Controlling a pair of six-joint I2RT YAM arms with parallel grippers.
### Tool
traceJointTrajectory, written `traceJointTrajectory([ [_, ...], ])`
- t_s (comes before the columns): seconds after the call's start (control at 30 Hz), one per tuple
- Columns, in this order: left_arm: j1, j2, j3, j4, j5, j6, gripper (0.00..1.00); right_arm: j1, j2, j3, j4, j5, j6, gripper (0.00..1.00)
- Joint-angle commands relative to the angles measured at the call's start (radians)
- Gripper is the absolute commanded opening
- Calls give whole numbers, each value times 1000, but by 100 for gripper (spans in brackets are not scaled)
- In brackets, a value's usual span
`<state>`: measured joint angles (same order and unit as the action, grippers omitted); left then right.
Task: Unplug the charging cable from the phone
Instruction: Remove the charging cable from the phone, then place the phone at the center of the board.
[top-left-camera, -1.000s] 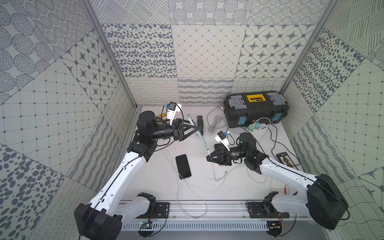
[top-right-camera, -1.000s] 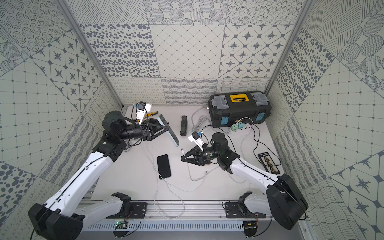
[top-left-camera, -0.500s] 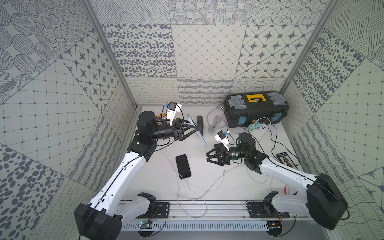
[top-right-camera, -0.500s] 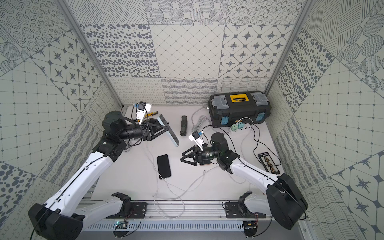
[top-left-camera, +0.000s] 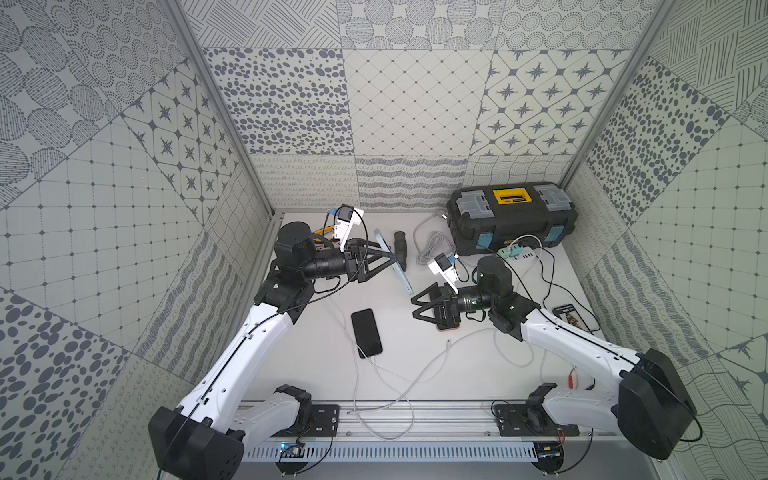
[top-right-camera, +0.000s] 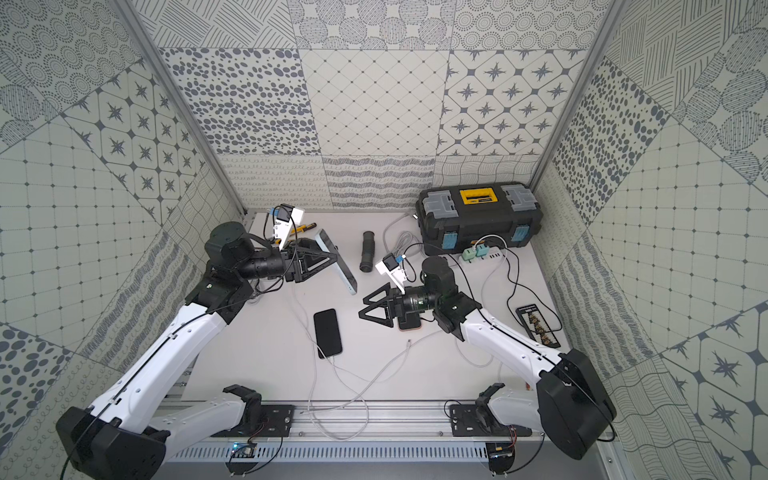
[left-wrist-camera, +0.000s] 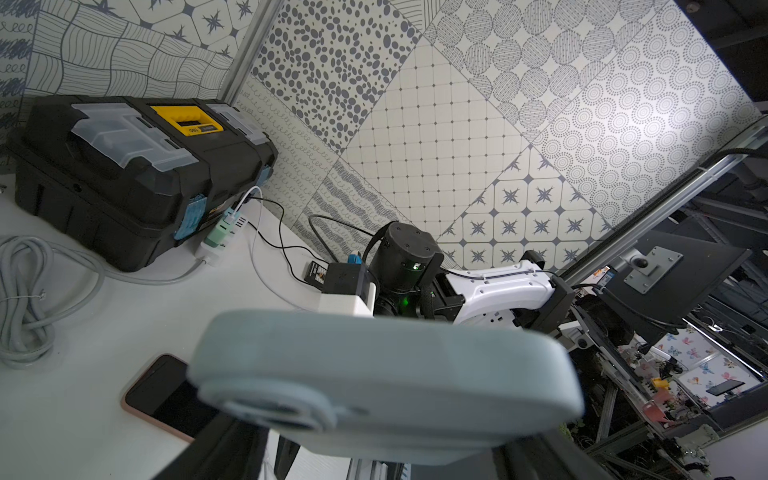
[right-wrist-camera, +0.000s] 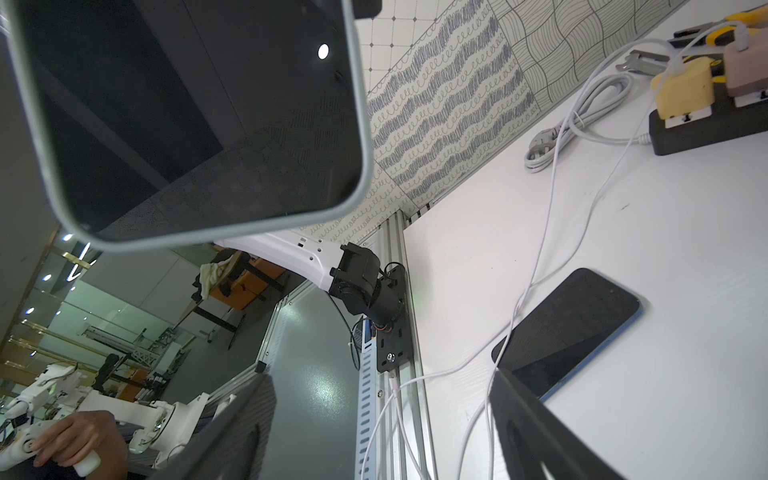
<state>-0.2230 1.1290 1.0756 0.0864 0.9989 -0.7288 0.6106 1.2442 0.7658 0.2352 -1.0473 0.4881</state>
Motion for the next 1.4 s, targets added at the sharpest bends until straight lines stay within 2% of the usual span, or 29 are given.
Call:
traceJointTrajectory([
  [0.0, 11, -3, 23, 53, 37, 26, 0, -17, -32, 56, -28, -37, -24, 90],
  [0.1, 11, -3, 23, 52, 39, 25, 0, -27, -30, 96, -47, -77, -26, 97],
  [0.4, 12, -4, 15, 49, 50, 26, 0, -31, 6, 219, -93, -152, -49, 97],
  [0.73, 11, -8, 13, 41, 67, 28, 0, -31, 78, 326, -180, -142, -110, 97],
  [1.37, 12, -5, -3, 27, 76, 45, 0, 15, 196, 454, -192, -168, -115, 97],
])
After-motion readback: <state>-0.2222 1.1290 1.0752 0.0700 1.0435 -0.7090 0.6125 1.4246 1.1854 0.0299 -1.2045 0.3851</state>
